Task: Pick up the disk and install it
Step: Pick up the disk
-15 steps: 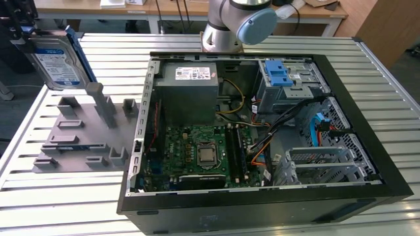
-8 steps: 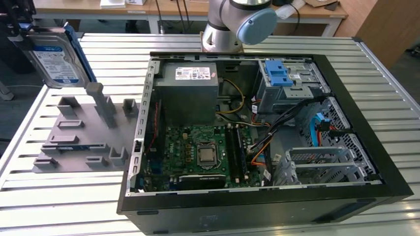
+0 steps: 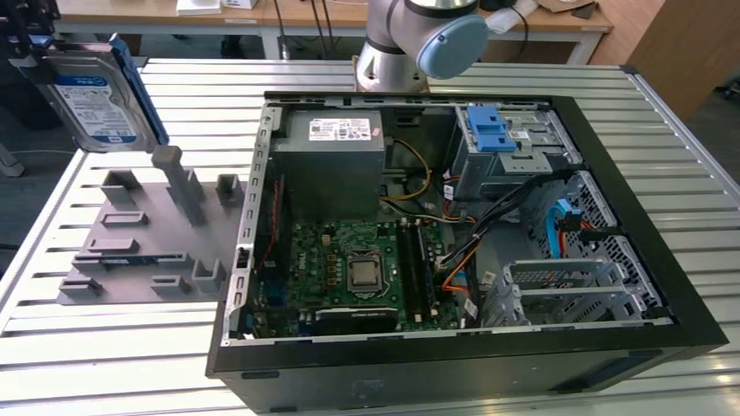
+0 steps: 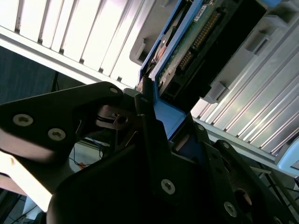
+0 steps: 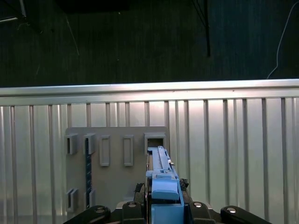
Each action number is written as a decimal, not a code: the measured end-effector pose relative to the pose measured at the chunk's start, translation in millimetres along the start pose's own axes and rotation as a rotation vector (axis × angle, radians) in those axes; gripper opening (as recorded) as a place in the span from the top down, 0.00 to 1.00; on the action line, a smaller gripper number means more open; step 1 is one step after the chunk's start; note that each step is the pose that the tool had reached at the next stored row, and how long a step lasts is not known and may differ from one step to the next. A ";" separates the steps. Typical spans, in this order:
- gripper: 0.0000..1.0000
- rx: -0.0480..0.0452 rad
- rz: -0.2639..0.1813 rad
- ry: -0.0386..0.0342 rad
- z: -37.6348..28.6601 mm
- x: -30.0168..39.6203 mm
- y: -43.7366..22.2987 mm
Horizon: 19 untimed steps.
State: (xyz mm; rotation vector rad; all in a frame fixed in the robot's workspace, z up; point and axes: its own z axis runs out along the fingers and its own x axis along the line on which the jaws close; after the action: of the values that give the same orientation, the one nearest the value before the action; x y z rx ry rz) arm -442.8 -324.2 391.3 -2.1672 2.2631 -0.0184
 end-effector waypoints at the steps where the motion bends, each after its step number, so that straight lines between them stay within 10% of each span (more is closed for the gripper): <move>1: 0.64 0.0000 0.000 0.0000 -0.7 0.0 0.0; 19: 0.64 0.0000 0.000 0.0000 -13.4 -0.2 -0.2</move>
State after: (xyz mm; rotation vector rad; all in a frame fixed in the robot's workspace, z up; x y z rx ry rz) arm -442.8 -324.0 404.7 -2.1672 2.2632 -0.0184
